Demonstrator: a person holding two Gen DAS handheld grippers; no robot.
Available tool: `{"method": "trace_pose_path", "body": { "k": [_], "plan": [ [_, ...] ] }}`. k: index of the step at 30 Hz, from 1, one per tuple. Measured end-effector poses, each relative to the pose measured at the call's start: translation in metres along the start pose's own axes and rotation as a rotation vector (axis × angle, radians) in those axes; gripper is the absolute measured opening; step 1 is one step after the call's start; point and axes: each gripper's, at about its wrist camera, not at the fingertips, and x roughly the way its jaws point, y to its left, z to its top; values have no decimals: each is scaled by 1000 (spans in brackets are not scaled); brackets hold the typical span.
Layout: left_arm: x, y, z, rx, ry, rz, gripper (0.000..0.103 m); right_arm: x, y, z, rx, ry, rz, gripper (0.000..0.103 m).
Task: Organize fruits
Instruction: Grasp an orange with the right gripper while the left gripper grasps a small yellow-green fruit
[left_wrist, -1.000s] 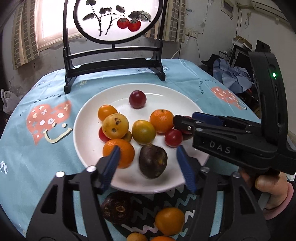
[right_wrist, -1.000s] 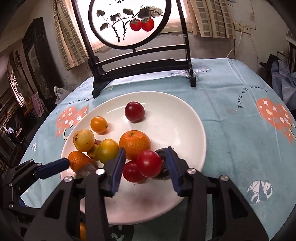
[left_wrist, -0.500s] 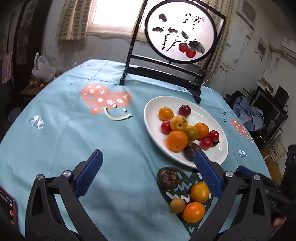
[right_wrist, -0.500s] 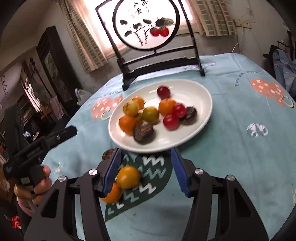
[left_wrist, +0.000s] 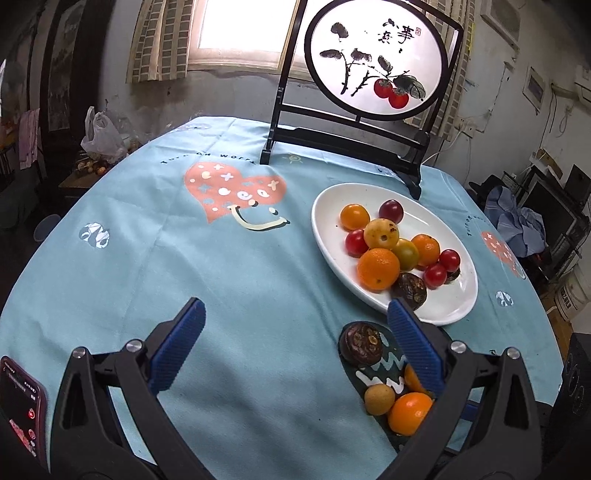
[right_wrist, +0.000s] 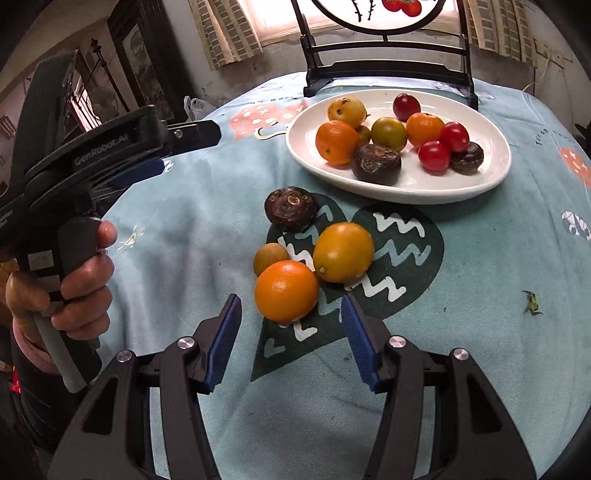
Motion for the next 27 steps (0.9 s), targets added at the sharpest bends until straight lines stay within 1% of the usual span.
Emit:
{"method": "trace_pose_path", "body": {
  "k": [5, 9, 14, 17, 24, 27],
  "plan": [
    [-1, -1, -1, -2, 2, -4, 101, 0, 3, 1, -4, -31, 12, 56],
    [-1, 0, 0, -3, 1, -4, 101, 9, 3, 3, 22, 5, 24, 50],
    [-2, 0, 0, -7, -3, -8, 101, 13, 3, 5, 42, -12, 5, 50],
    [-3, 0, 0, -9, -3, -10, 101, 18, 3, 6, 39, -3, -8, 42],
    [-4, 0, 1, -11, -5, -8, 101, 17, 5, 4, 20, -9, -16, 40],
    [-5, 1, 0, -6, 1, -3, 101, 6, 2, 6, 38, -39, 22, 40]
  ]
}}
